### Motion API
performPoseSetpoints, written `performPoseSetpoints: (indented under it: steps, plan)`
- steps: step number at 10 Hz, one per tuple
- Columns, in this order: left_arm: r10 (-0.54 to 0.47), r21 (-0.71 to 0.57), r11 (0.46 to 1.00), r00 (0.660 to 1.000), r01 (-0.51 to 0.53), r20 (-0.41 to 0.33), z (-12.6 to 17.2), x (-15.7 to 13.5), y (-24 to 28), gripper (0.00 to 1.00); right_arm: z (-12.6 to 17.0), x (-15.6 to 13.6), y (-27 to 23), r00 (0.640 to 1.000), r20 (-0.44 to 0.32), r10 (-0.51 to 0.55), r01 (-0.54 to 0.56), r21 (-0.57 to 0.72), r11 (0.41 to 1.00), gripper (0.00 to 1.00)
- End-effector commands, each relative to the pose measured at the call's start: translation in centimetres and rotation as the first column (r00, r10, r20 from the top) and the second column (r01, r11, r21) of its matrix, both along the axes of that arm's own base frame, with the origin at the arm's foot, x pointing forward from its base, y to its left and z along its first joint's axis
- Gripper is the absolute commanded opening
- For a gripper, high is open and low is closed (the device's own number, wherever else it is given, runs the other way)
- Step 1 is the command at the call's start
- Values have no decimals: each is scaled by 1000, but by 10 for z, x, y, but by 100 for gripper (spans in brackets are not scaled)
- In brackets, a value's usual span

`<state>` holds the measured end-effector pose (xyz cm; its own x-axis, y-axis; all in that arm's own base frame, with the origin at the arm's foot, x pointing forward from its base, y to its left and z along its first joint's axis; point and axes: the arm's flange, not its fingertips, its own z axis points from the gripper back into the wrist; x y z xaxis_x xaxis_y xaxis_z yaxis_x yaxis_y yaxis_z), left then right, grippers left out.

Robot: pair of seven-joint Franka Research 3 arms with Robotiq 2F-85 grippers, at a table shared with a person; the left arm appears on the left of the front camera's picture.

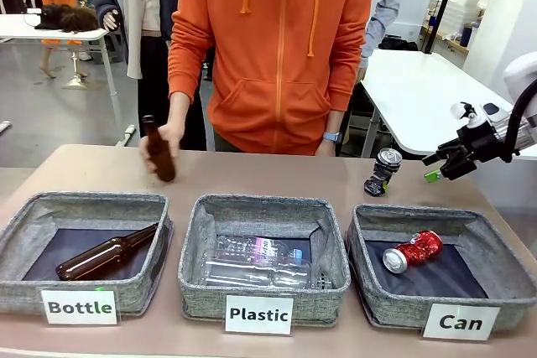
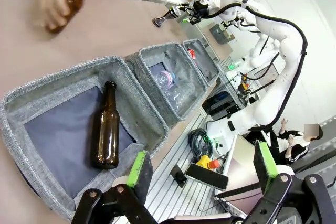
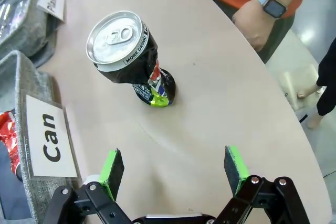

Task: Sort the can waste into the basket.
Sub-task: Pick up the can waste from the table and place it in the right Fabric basket.

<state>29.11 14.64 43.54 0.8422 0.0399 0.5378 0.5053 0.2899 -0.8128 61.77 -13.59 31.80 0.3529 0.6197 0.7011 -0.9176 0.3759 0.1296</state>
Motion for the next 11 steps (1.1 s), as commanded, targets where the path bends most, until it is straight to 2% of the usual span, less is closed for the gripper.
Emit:
performPoseSetpoints:
  steps: [1,6,11]
  plan:
    - [-7,-7,1000,1000,7,16,-1,-3,1,100,-19,6,12,997,43,68,-70,29,997,100]
    - [-7,-7,1000,1000,7,16,-1,-3,1,100,-58,9,55,976,161,144,-158,81,984,100]
    - [-7,-7,1000,1000,7,16,-1,-3,1,100,-75,21,77,981,172,92,-126,197,972,100]
